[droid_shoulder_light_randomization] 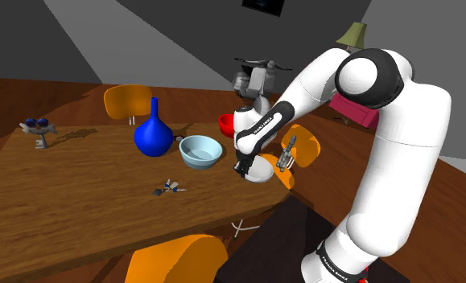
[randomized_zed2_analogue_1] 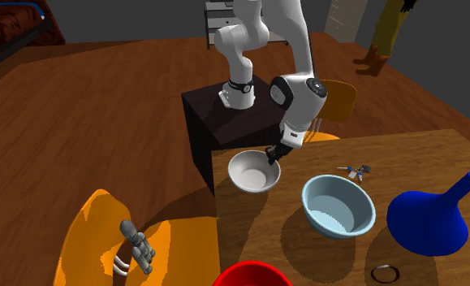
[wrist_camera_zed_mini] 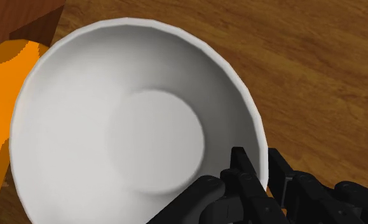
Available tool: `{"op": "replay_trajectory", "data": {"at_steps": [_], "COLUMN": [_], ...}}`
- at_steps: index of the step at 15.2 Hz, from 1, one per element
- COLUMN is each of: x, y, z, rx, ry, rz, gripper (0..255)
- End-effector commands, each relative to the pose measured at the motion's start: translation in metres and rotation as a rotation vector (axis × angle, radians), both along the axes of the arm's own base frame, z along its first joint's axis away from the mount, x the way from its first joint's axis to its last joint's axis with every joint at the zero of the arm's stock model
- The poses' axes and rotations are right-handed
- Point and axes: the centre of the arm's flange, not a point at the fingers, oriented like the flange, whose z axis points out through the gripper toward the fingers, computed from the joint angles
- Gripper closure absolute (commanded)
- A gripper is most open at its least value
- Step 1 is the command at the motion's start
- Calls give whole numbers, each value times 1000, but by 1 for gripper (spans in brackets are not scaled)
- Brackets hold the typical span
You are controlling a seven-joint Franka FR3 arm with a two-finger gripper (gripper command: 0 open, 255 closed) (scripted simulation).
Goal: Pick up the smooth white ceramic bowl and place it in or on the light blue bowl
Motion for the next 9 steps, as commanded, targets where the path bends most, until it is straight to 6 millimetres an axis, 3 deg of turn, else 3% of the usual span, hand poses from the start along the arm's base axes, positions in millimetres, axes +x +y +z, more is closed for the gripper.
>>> {"op": "replay_trajectory", "data": {"at_steps": [1,4,9], "x": [0,0,0], "y": [0,0,0], "z": [0,0,26], "rx": [0,0,0], "ry": [0,0,0], "rz": [0,0,0], "gripper": [255,255,255]}}
